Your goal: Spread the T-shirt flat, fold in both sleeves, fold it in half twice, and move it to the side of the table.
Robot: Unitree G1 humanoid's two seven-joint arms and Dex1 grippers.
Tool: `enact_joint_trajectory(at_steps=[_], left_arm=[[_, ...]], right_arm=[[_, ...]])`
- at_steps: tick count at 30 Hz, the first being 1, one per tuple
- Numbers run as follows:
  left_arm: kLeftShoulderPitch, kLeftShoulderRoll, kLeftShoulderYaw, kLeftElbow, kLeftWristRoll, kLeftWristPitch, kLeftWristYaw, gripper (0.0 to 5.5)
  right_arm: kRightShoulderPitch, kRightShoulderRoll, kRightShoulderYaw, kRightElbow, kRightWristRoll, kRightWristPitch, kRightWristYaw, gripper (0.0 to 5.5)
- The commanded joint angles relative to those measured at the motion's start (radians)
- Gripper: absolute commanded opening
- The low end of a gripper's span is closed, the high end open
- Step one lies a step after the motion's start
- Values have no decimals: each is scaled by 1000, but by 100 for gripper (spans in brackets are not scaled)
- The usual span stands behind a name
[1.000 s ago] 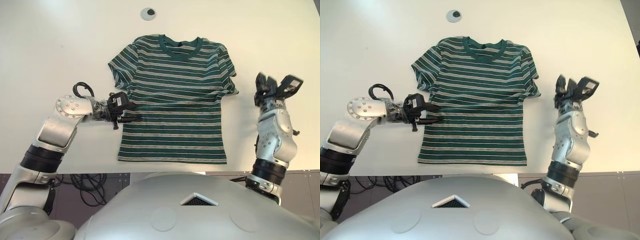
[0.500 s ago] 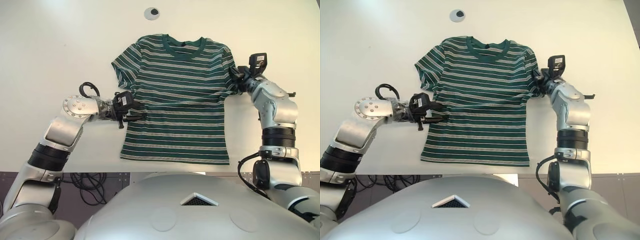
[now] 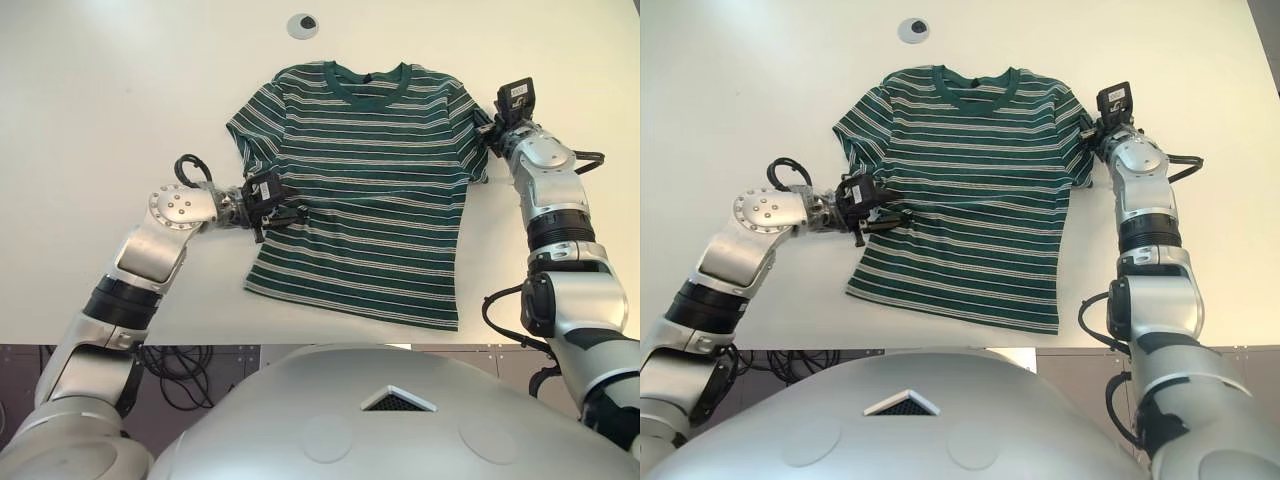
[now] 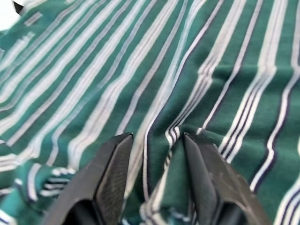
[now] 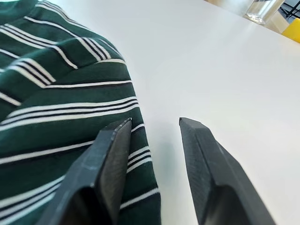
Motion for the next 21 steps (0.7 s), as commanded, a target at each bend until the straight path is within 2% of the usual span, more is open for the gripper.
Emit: enact_joint_trajectory(at_steps=[1,6,10,13,16,19,21], left_arm=[[53,-23,-3,99,51,40,48,195],[94,47,14,-10,-31,149,-65,195],[111,152,-3,-105,-21,228,-139,195],[65,82,73,-87,-48,207,-57,195],[72,50,127,-121,-126,230,-66,195],[86,-40,283,-127,-292,286,-27,195],[106,-49,363,-144,-410,371,-47,195]], right_arm=[[-51,23,-58,23,53,-126,21,184],[-17,14,-106,-80,104,-163,26,184],[158,6,-134,-433,217,-44,118,184],[302,-13,-122,-678,270,75,170,184],[396,-7,-118,-814,283,161,167,184],[445,35,-160,-873,304,203,99,184],[474,58,-185,-902,329,226,67,184]])
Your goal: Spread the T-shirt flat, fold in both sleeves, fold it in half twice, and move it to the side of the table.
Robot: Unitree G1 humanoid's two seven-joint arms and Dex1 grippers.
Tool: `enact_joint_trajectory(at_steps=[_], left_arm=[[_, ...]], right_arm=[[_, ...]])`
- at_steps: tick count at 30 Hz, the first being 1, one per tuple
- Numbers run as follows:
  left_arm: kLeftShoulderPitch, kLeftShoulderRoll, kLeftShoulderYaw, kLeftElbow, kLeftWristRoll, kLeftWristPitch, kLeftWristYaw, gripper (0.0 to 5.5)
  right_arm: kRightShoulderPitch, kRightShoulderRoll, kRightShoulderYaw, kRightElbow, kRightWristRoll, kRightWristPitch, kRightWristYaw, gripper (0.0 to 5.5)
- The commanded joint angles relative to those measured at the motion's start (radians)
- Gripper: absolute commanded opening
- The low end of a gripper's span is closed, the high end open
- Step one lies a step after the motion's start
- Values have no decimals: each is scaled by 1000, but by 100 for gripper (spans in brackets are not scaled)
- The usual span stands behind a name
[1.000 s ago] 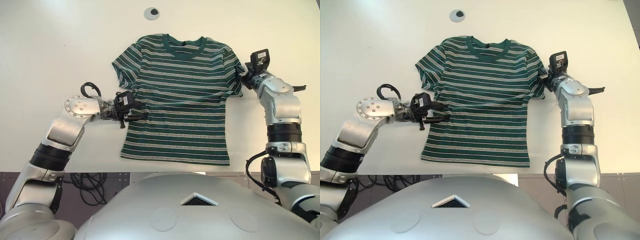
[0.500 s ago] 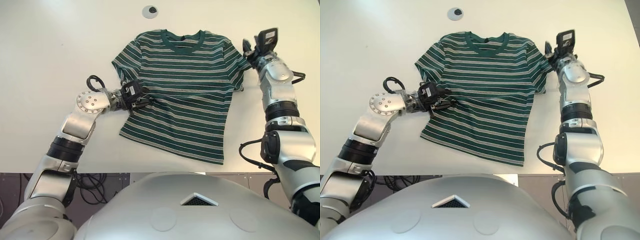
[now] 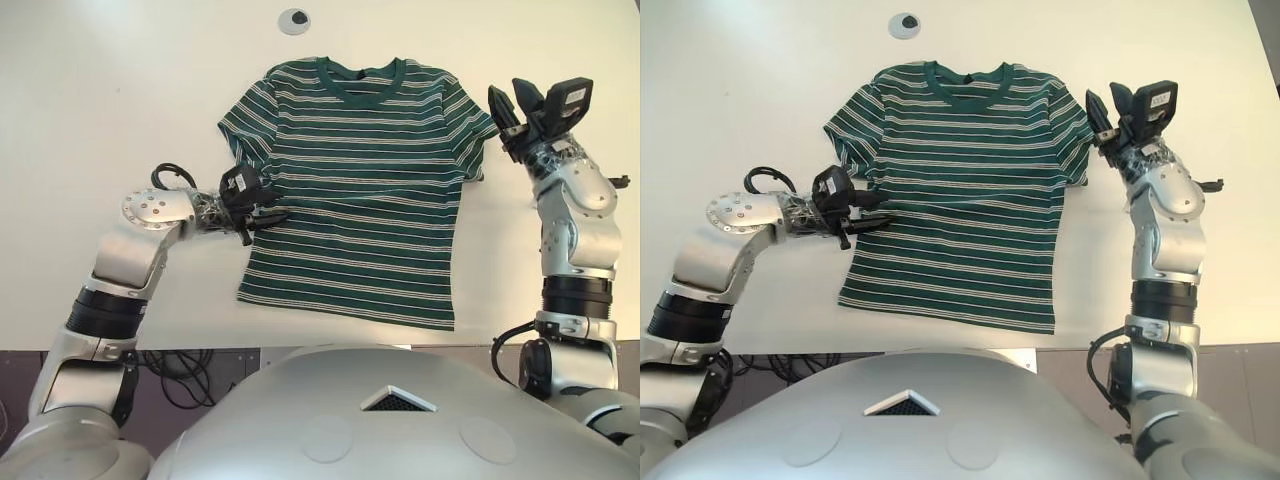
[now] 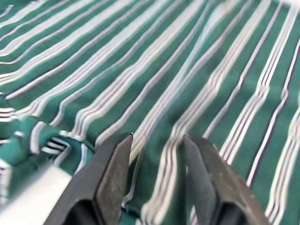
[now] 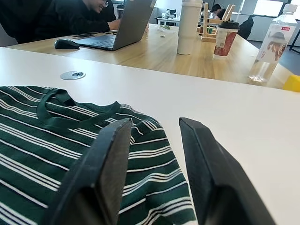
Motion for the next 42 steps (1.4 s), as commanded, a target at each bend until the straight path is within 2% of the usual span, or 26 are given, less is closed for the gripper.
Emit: enact_joint_trajectory(at_steps=[1,4,8,11,15,20,24,30,33,38,42], left_arm=[[43,15,125,-56,-193,153,-51,195],[91,99,104,-103,-204,194,-122,195],[-22,-70,348,28,-334,173,79,195],[-52,-124,433,100,-342,162,202,195],[-74,-164,422,179,-280,164,316,195],[-81,-270,501,211,-314,204,500,195],[-52,-303,527,179,-328,240,565,195],[-8,-393,587,102,-427,341,673,195],[4,-409,603,80,-458,369,697,195],[-9,-413,610,73,-485,383,715,195],[-19,-410,605,78,-486,374,717,195]], right_arm=[[51,57,-54,-57,47,50,-58,184],[60,51,-60,-67,60,54,-50,184],[75,74,-107,-116,107,111,-92,184],[90,110,-142,-138,131,220,-192,184],[111,135,-164,-155,140,222,-218,184],[142,190,-192,-172,236,343,-255,184],[184,245,-222,-231,364,478,-286,184],[249,380,-380,-357,667,632,-493,184],[253,445,-421,-381,850,669,-623,184],[240,479,-435,-325,1042,653,-791,184],[222,445,-409,-279,1066,619,-825,184]])
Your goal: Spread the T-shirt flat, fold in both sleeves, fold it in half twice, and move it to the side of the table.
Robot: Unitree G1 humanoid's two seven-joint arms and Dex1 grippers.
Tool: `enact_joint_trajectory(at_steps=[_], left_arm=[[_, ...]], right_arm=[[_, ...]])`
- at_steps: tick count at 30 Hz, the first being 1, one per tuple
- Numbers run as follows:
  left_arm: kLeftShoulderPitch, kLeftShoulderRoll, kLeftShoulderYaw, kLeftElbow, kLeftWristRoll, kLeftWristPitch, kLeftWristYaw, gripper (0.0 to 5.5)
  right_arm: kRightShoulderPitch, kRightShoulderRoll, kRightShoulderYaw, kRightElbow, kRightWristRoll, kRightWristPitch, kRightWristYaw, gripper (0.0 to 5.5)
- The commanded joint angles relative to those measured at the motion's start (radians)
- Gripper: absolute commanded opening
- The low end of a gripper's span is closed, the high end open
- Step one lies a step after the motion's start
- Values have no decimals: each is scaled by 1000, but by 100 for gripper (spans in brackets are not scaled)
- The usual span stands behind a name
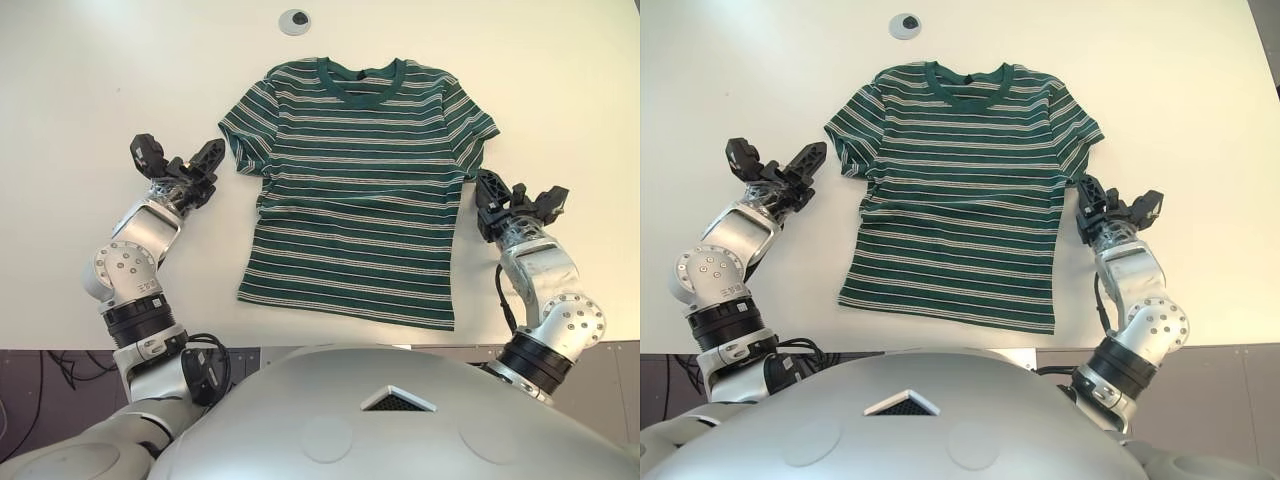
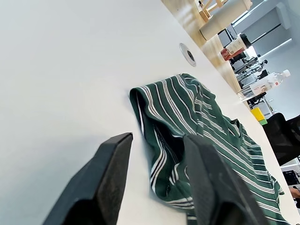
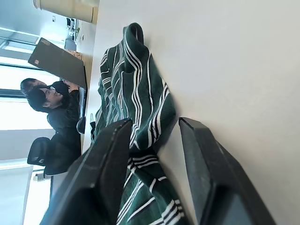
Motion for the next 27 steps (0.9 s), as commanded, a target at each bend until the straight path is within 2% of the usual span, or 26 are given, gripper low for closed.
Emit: enact_joint_trajectory(at_steps=[1,4,13,19,21,24,27], left_arm=[[-15,1,-6,-2,2,-3,6,195],[-34,5,-21,17,13,-9,-3,198],[-70,15,-75,54,60,-51,-42,198],[-58,3,-86,40,63,-64,-39,198],[-56,-1,-86,38,64,-69,-36,198],[-53,-1,-88,34,67,-79,-36,198],[-50,-2,-94,31,69,-85,-37,198]], right_arm=[[-26,-12,21,63,-4,-31,-27,184],[-40,-22,34,107,-20,-59,-6,156],[-34,-59,89,160,-93,-98,36,18],[-19,-92,146,144,-159,-103,61,2],[-9,-147,229,75,-261,-109,120,2],[-15,-296,474,-53,-548,-174,276,2],[-34,-397,667,-77,-802,-279,391,2]])
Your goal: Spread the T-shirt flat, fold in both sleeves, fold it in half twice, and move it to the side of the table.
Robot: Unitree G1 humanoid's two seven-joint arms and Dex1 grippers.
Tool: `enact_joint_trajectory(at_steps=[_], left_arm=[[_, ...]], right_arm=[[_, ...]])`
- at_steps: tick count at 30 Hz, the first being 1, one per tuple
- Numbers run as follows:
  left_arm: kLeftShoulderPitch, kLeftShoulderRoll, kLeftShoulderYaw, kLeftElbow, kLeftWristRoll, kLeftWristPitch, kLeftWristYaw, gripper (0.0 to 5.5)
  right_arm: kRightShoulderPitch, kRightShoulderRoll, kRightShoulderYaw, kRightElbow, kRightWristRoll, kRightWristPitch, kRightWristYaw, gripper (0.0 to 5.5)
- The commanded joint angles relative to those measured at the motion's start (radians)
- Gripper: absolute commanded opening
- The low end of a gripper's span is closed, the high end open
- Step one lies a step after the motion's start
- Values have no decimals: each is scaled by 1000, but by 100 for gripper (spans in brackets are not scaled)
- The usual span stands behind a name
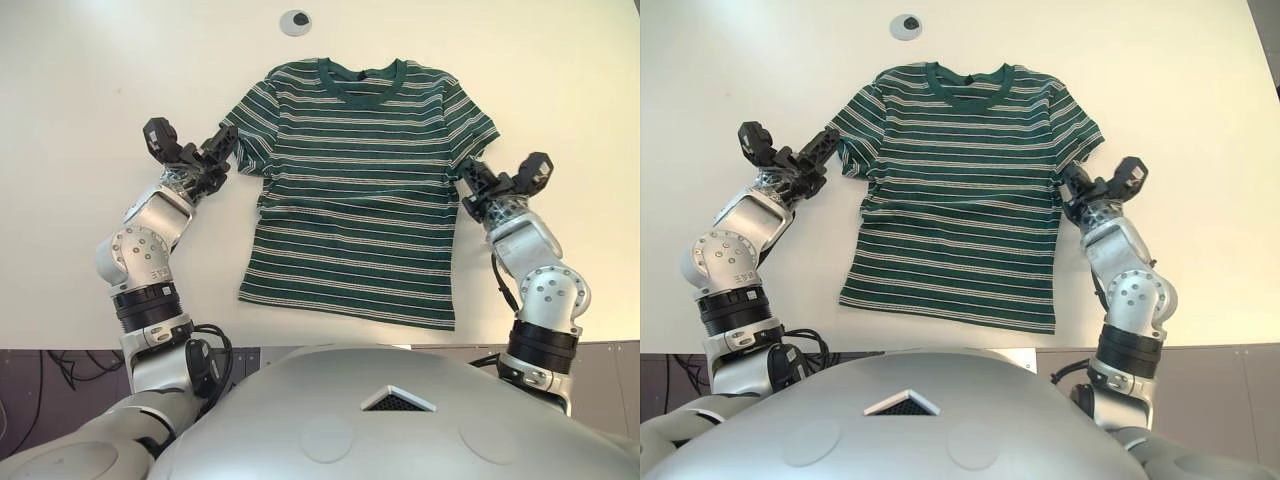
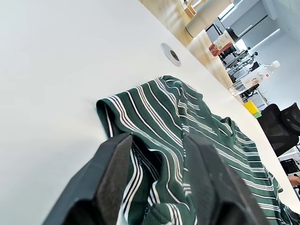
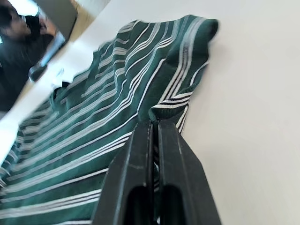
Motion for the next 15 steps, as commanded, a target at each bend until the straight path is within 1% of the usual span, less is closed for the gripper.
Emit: enact_joint_trajectory(at_steps=[1,2,5,10,15], left_arm=[[1,-4,-11,-11,18,-13,-2,198],[-1,-5,-15,-9,19,-15,-3,198],[-4,-8,-25,-8,22,-19,-6,198],[-20,0,-28,6,30,-26,-13,198],[-18,-11,-35,9,38,-35,-13,198]], right_arm=[[-24,-105,218,-36,-273,-120,138,2],[-32,-119,253,-25,-333,-156,166,2],[-53,-134,308,14,-441,-222,236,2],[-62,-195,411,76,-596,-217,350,2],[-70,-192,414,123,-693,-262,373,2]])
